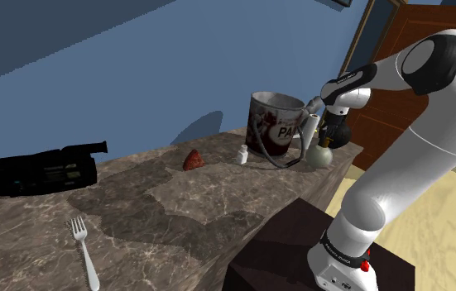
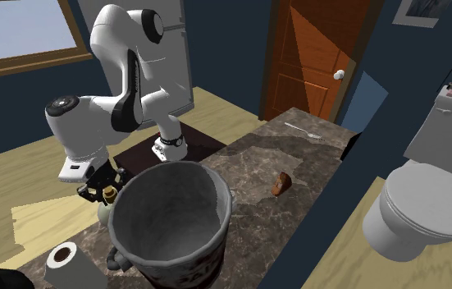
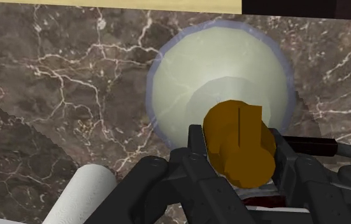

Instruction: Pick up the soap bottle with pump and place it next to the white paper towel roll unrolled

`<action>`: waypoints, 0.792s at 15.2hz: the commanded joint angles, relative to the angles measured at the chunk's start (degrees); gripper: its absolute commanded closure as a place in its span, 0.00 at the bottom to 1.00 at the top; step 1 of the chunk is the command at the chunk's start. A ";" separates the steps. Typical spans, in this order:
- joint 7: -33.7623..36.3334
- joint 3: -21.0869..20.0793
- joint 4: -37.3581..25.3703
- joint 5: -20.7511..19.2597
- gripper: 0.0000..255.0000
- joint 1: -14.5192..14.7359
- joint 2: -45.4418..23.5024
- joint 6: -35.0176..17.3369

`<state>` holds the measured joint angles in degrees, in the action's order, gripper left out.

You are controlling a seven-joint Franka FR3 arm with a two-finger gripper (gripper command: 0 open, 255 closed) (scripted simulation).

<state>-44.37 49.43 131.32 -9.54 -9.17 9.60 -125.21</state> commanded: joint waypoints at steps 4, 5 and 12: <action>0.00 0.00 0.01 0.00 0.00 0.00 0.01 -0.03; 0.00 0.00 0.01 0.00 0.00 0.00 0.01 -0.03; 2.12 -2.22 -4.45 -2.50 0.00 -0.59 4.31 7.85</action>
<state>-42.52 47.62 127.90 -11.34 -9.47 12.78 -119.37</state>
